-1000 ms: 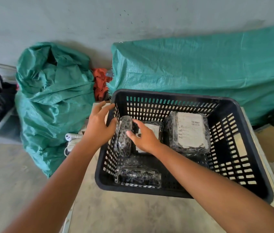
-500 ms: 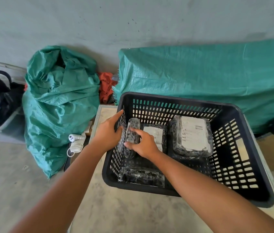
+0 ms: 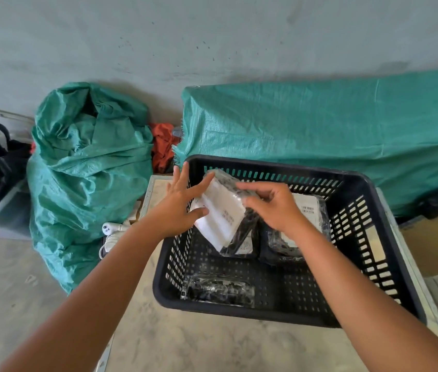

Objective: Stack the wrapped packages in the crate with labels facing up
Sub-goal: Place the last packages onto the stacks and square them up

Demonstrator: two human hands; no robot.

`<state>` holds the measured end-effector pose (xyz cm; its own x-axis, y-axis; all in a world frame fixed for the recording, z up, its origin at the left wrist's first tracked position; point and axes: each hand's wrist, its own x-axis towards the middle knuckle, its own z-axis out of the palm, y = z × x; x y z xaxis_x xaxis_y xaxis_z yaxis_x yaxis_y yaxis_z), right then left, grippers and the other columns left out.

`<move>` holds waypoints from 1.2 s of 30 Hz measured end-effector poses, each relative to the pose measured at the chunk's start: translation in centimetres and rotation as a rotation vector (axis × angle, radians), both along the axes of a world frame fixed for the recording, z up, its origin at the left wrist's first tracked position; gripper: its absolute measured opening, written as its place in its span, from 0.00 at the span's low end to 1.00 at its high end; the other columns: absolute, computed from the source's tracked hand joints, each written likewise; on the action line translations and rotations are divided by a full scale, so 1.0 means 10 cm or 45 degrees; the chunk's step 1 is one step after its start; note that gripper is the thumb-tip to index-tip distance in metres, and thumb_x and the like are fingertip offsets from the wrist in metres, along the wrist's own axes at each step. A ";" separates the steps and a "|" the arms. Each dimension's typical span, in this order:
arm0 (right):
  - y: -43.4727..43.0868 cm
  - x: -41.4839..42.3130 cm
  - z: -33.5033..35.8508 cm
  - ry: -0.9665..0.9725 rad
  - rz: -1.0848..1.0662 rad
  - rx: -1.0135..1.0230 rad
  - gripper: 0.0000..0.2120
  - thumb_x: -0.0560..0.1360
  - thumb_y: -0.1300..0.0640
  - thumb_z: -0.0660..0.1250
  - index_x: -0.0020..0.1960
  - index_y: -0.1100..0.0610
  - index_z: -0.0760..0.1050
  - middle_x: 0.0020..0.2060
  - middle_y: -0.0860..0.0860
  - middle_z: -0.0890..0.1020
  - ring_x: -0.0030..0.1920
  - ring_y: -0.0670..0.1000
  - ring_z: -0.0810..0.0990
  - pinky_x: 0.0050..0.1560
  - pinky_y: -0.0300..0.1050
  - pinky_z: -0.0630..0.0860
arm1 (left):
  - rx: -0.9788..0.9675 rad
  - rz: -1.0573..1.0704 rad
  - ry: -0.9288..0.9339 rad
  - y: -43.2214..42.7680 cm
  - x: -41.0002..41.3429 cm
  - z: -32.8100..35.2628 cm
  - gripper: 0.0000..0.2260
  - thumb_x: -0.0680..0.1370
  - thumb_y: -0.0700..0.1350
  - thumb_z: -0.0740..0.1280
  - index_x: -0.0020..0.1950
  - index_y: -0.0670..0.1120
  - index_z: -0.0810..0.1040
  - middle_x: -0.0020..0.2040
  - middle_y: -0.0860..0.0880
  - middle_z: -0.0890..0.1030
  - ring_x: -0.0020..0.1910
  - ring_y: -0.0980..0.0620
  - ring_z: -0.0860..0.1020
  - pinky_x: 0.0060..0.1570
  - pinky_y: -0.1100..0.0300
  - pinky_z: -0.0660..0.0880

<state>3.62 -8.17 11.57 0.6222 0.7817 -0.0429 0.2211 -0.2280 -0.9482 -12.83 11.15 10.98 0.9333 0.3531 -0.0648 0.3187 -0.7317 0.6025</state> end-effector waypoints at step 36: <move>-0.16 0.35 -0.47 0.102 0.149 -0.354 0.57 0.64 0.54 0.85 0.83 0.43 0.54 0.70 0.42 0.67 0.71 0.46 0.67 0.63 0.40 0.68 | -0.480 0.124 0.219 -0.32 0.71 -0.42 0.43 0.79 0.45 0.70 0.79 0.70 0.43 0.69 0.42 0.62 0.50 0.52 0.74 0.43 0.69 0.74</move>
